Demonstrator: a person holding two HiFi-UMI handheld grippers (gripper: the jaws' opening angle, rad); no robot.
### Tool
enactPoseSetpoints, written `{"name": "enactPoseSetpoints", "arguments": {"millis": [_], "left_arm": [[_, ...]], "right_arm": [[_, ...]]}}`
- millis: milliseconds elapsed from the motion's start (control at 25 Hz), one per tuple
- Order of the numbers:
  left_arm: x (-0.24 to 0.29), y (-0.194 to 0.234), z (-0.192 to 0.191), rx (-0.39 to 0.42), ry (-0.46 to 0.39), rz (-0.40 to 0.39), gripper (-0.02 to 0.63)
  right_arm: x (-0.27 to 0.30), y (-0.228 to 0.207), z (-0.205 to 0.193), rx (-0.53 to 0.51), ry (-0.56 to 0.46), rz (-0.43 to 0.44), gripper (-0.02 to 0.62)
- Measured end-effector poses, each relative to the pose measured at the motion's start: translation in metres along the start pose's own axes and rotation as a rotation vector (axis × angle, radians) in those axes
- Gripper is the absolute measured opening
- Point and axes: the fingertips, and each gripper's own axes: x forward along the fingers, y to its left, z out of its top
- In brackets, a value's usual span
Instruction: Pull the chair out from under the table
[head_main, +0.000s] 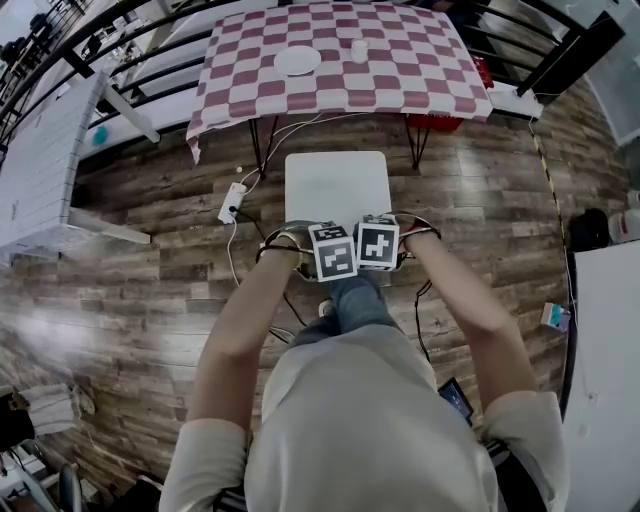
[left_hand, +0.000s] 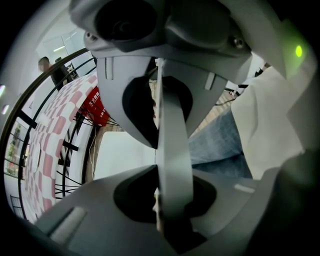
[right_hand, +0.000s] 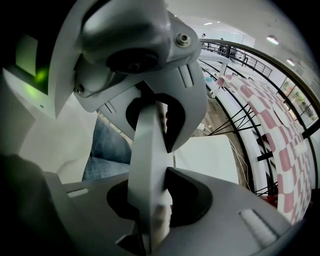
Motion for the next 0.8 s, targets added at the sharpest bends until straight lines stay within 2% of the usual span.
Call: {"name": "enactPoseSetpoints", "arguments": {"millis": [800], "left_arm": [[0.001, -0.04, 0.002, 0.006, 0.004, -0.024, 0.078]], "right_arm": [[0.006, 0.039, -0.002, -0.011, -0.002, 0.012, 0.083]]}}
